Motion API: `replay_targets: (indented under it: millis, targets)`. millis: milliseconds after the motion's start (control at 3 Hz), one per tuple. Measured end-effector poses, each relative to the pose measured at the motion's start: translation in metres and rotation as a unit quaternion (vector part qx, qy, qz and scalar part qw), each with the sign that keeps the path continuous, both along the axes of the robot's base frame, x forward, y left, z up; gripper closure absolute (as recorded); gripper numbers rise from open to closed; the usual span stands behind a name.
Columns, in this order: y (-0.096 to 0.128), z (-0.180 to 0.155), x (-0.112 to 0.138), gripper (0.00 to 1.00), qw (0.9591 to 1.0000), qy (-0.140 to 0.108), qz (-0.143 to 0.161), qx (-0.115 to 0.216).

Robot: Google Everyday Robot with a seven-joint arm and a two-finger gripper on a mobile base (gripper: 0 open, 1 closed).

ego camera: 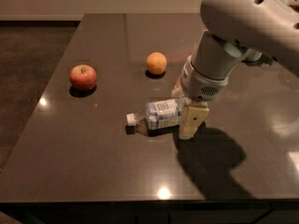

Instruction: Move blue plastic bottle near apple

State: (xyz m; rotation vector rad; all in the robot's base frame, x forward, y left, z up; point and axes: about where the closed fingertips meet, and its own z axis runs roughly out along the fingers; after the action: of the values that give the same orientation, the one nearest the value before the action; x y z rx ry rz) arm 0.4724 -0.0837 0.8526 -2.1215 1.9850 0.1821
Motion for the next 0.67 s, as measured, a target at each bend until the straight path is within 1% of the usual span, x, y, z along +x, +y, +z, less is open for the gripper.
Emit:
replay_targets:
  millis: [333,667]
  targets:
    - [0.0011,-0.0024,0.0029,0.5,0.9999,-0.006,0.004,-0.007]
    - [0.0072,0.0053,0.0003,0.73,0.9998,-0.008,0.003,-0.016]
